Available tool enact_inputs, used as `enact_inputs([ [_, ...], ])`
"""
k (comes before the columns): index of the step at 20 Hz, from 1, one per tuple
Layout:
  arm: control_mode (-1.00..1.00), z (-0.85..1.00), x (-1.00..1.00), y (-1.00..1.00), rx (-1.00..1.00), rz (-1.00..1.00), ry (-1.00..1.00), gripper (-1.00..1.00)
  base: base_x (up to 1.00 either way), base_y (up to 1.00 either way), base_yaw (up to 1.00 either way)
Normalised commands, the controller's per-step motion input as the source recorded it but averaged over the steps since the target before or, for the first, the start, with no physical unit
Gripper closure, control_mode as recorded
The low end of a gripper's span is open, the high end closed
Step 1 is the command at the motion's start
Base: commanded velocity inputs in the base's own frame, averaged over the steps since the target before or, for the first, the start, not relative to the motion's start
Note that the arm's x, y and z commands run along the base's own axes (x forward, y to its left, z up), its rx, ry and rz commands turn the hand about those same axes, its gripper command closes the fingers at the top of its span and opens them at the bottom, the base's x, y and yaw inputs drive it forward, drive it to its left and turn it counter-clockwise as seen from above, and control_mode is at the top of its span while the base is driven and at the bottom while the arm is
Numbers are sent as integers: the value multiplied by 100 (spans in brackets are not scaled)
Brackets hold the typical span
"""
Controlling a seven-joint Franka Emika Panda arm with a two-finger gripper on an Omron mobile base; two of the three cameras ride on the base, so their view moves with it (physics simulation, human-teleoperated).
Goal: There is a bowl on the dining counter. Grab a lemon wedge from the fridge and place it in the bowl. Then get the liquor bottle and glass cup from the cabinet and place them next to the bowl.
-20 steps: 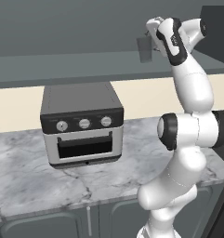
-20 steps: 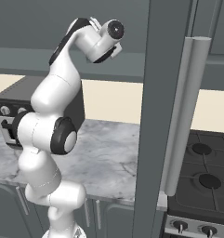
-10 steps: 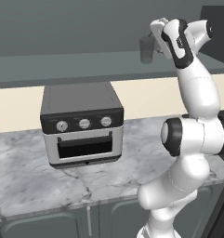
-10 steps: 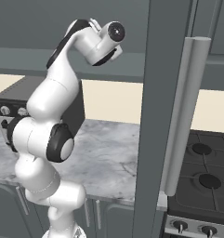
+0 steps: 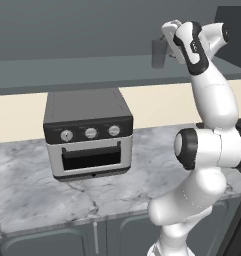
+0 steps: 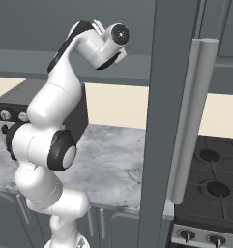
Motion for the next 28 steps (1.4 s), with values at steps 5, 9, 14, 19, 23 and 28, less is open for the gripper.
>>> enact_inputs([
  [5,-100,-7,0,0,0,-2,0,-100,0,0,0],
  [9,-100,-14,0,0,1,0,1,-100,0,0,0],
  [14,-100,-17,1,0,1,0,8,-100,0,0,0],
  [19,-100,-18,5,0,0,0,11,-100,0,0,0],
  [23,-100,-22,0,0,0,0,10,-100,0,0,0],
  [28,-100,-28,0,0,0,0,6,-100,0,0,0],
])
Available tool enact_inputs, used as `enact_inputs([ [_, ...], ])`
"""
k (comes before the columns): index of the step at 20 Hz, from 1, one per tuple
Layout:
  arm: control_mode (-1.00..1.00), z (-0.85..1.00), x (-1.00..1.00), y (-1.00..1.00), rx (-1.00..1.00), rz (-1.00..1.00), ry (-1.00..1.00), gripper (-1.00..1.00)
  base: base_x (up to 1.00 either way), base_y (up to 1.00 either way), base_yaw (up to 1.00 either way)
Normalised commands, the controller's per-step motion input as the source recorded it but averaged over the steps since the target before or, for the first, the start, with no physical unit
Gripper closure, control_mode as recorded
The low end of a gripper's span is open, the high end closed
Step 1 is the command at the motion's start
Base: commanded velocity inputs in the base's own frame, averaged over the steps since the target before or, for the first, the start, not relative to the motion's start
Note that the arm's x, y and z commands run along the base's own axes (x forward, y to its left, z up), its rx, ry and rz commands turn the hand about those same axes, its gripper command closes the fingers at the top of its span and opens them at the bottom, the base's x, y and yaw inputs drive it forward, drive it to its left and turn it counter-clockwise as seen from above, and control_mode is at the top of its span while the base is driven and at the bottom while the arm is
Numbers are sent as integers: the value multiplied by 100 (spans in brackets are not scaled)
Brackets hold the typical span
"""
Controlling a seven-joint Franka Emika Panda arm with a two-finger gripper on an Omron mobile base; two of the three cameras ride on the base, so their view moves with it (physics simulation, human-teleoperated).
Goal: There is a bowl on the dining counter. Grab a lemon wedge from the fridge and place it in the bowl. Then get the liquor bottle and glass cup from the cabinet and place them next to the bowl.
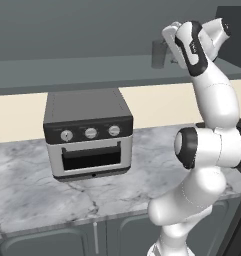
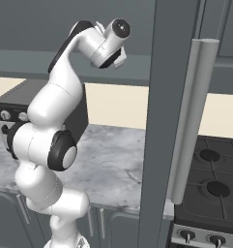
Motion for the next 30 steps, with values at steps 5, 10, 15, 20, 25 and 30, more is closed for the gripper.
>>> enact_inputs([
  [5,-100,-20,0,0,0,0,0,-100,0,0,0],
  [10,-100,-10,-10,0,0,0,0,-100,0,0,0],
  [15,-100,-8,-38,-6,0,-3,-1,-100,0,0,0],
  [20,-100,0,-33,-2,0,-2,-3,-100,0,0,0],
  [25,-100,0,-2,0,0,-2,-1,-100,0,0,0],
  [30,-100,0,0,0,0,-3,0,-100,0,0,0],
])
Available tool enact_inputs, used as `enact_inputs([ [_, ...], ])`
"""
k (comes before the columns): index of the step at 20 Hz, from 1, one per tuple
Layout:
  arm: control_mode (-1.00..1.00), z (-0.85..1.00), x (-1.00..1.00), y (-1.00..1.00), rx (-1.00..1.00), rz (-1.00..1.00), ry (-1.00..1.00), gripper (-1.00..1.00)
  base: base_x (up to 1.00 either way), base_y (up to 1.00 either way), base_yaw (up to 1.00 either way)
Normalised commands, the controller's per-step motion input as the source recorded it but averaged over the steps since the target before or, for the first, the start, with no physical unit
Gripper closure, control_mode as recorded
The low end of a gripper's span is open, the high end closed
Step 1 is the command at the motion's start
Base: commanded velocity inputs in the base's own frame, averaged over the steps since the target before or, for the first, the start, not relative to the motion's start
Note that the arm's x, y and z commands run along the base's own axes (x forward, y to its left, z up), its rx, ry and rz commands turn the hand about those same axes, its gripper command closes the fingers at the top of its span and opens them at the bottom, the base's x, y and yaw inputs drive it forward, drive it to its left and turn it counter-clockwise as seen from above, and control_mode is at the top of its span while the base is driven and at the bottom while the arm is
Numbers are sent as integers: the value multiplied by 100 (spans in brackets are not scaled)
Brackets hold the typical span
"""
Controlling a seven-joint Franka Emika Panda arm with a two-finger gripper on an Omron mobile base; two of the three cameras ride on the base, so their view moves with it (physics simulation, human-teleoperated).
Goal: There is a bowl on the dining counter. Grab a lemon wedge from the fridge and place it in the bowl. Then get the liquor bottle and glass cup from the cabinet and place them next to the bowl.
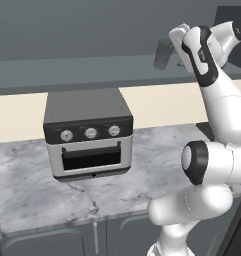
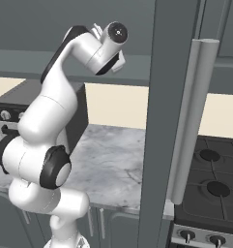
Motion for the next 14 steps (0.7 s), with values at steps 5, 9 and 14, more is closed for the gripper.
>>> enact_inputs([
  [5,-100,0,9,0,1,-3,1,-100,0,0,0],
  [9,-100,-11,20,0,0,-2,8,-100,0,0,0],
  [14,-100,-32,17,0,0,-3,15,-100,0,0,0],
])
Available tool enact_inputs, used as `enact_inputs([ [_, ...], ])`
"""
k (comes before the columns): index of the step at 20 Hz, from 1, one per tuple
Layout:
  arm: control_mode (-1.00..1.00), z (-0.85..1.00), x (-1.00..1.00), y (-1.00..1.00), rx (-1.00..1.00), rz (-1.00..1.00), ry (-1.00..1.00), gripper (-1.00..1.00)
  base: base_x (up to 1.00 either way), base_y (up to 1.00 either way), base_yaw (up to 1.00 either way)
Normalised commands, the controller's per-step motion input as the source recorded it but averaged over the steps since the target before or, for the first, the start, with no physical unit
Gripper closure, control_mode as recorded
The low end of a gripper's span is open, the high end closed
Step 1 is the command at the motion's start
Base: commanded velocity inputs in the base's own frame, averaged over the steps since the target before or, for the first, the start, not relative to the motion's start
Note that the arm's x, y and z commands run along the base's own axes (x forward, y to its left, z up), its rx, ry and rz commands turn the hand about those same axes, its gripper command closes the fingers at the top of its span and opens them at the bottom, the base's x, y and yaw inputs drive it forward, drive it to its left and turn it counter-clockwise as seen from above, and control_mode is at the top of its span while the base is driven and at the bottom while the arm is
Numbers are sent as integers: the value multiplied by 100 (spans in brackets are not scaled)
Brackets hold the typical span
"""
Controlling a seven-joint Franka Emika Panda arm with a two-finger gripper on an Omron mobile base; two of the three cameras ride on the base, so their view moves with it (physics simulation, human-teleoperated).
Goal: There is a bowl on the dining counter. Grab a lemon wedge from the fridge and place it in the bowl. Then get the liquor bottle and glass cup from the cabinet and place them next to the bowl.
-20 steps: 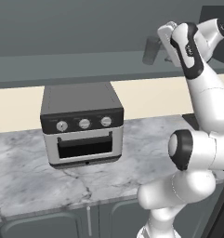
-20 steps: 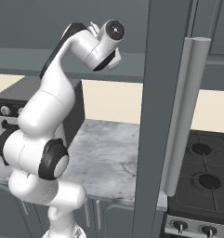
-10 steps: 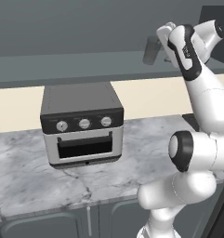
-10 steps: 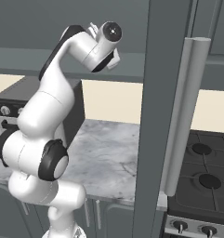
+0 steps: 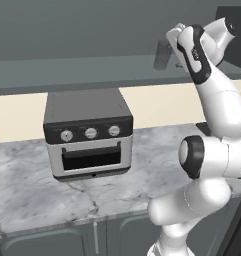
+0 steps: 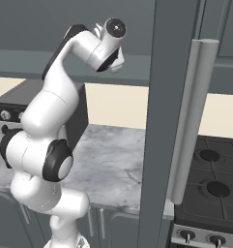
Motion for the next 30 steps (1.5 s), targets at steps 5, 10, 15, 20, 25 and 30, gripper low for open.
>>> enact_inputs([
  [5,-100,-33,5,0,0,-2,15,-100,0,0,0],
  [10,-100,-26,0,0,0,-1,6,-100,0,0,0],
  [15,-100,-13,-8,0,0,-1,1,-100,0,0,0],
  [20,-100,-1,-14,0,1,0,0,-100,0,0,0],
  [25,-100,-26,-1,0,0,0,4,-100,0,0,0],
  [30,-100,-45,0,3,0,0,11,100,0,0,0],
])
